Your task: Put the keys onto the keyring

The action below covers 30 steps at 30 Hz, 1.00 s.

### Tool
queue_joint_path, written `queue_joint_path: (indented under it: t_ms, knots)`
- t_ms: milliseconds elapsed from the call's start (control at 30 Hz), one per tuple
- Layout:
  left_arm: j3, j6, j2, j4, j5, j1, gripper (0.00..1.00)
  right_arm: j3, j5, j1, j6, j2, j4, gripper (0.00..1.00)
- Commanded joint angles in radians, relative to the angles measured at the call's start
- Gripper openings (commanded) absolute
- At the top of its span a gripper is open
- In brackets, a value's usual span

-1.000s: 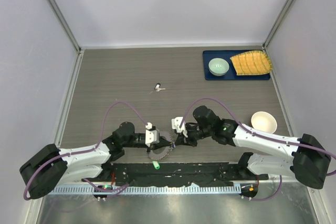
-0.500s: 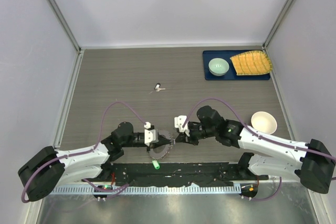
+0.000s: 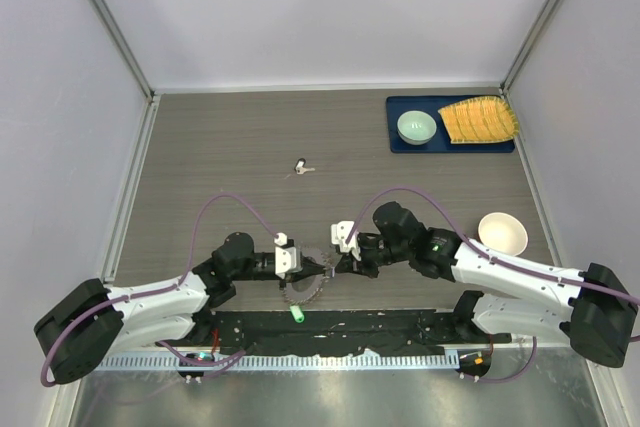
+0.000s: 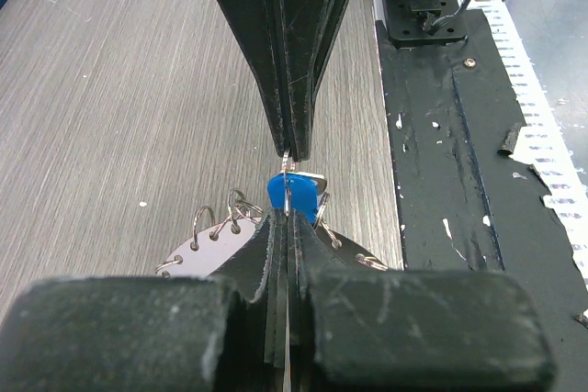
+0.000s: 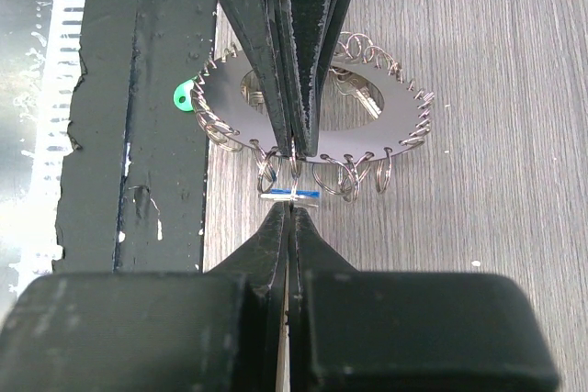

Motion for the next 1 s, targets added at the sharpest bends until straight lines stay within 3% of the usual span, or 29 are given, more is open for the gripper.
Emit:
queue_joint_path:
  t_ms: [0, 700, 967]
  knots:
    - [0.017, 0.012, -0.013, 0.056, 0.006, -0.001, 0.0, 0.018, -0.001, 0.005, 0.001, 0.001, 0.022, 0.01]
    - [0.025, 0.0, 0.012, 0.079, 0.048, -0.001, 0.0, 0.024, -0.034, 0.005, 0.001, 0.024, 0.042, 0.01]
    - [0.013, 0.015, -0.017, 0.062, 0.002, -0.001, 0.0, 0.012, -0.005, 0.005, 0.019, -0.017, 0.025, 0.01]
